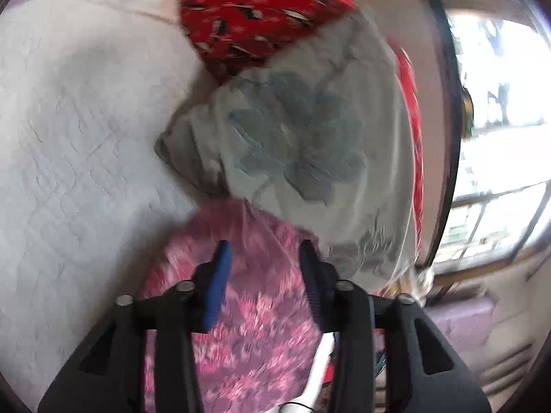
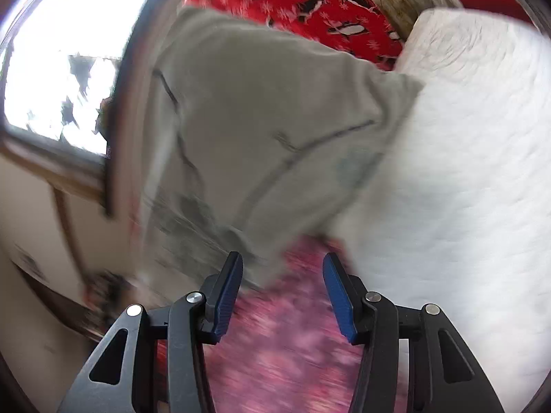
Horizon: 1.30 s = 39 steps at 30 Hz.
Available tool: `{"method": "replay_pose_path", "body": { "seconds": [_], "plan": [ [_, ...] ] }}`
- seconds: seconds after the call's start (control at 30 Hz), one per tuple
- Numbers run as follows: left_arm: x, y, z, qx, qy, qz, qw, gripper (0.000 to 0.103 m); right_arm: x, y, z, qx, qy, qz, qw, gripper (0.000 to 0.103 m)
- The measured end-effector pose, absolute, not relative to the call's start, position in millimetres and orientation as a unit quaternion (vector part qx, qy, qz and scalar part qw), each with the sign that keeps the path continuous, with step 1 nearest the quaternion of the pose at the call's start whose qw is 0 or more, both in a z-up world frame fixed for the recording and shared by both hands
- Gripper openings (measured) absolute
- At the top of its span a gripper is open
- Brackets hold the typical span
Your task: Fold small clothes
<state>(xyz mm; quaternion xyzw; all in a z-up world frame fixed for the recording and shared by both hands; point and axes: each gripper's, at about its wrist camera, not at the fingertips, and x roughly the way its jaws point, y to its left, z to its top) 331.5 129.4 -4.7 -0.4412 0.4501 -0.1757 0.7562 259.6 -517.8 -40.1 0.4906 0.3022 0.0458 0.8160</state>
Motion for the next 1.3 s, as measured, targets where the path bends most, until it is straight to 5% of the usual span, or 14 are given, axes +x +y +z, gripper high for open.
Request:
{"method": "replay_pose_path", "body": {
  "seconds": [0.2,0.3,0.57,0.63,0.7,0.8,1.07,1.2,1.3],
  "plan": [
    [308.0,65.6,-25.3,-0.295,0.496,-0.139,0.805,0.047,274.1,-483.8,-57.9,0.382,0.384,0.012,0.841,0.049],
    [312.9,50.7,-52.2,-0.253,0.53,-0.094,0.804,0.042,284.8,-466.9,-57.2,0.321,0.392,-0.014,0.862,0.017],
    [276.7,44.0,-27.2,-0.231,0.519,-0.099,0.817,0.048,259.1,-473.4,-51.7,0.328,0.379,-0.026,0.865,0.025],
    [258.4,39.5,-28.6,-0.235,0.51,-0.097,0.822,0.058,241.6,-469.6,-54.4,0.333,0.375,-0.012,0.865,0.041],
    [252.5,28.6,-39.4,-0.221,0.514,-0.086,0.824,0.059,229.2,-464.7,-67.3,0.33,0.39,-0.013,0.859,0.046],
    [251.7,5.6,-50.8,-0.154,0.528,-0.069,0.832,0.059,226.1,-455.8,-76.1,0.302,0.416,-0.014,0.858,0.008],
    [256.1,-12.2,-50.4,-0.126,0.535,-0.062,0.833,0.064,206.1,-454.6,-65.5,0.312,0.407,-0.033,0.858,0.015],
    [255.1,-13.6,-52.3,-0.126,0.535,-0.063,0.833,0.065,178.8,-452.6,-65.4,0.314,0.405,-0.034,0.858,0.045],
    [252.2,-12.5,-52.4,-0.121,0.538,-0.064,0.831,0.066,165.8,-454.6,-79.2,0.329,0.421,-0.038,0.844,0.039]
  ]
}}
